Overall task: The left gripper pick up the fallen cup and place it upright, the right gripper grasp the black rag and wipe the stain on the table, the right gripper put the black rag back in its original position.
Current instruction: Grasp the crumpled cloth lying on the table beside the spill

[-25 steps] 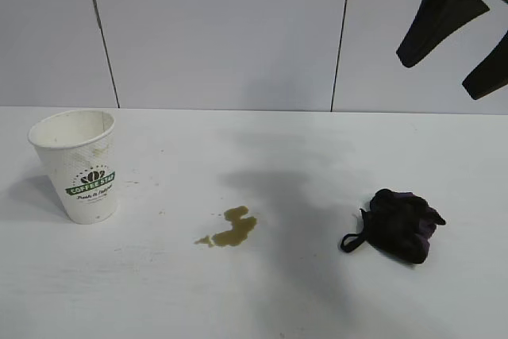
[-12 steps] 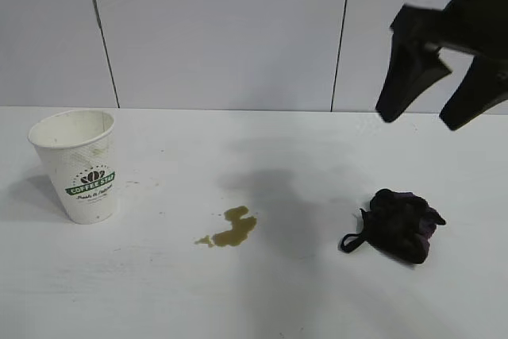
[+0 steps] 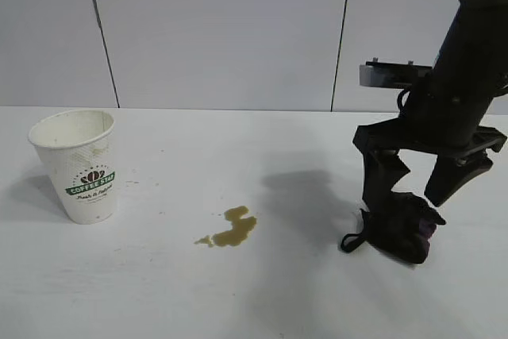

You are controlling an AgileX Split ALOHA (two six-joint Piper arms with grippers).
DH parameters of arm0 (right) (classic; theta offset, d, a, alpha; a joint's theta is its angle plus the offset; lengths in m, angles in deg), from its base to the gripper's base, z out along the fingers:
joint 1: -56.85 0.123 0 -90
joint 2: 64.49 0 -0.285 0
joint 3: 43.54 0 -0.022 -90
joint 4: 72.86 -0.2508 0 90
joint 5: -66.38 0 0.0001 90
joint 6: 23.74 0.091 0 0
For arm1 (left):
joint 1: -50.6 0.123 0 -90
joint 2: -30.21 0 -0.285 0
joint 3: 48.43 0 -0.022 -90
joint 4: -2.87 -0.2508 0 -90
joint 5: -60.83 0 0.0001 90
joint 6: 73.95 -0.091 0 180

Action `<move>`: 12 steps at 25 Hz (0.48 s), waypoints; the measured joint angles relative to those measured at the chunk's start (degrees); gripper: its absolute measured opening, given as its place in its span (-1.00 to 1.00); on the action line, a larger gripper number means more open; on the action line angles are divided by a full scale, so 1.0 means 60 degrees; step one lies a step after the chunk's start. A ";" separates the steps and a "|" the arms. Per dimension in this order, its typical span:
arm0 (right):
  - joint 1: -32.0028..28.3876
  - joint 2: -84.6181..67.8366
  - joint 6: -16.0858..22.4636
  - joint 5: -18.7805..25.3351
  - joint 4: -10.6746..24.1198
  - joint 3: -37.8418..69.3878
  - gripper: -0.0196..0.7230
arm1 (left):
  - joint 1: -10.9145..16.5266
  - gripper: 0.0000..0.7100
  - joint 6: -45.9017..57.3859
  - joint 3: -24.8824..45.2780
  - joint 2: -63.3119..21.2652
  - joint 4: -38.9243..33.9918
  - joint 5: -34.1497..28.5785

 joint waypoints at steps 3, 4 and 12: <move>0.0000 0.0173 0.0007 -0.0148 0.0076 0.0000 0.58 | 0.0000 0.67 0.0000 0.0000 0.0000 0.0000 0.0000; 0.0000 0.0206 0.0010 -0.0217 0.0118 0.0000 0.58 | 0.0000 0.67 0.0000 0.0000 0.0000 0.0000 0.0000; 0.0000 0.0411 0.0843 -0.0478 0.1007 -0.0018 0.43 | 0.0000 0.67 0.0000 0.0000 0.0000 0.0000 0.0001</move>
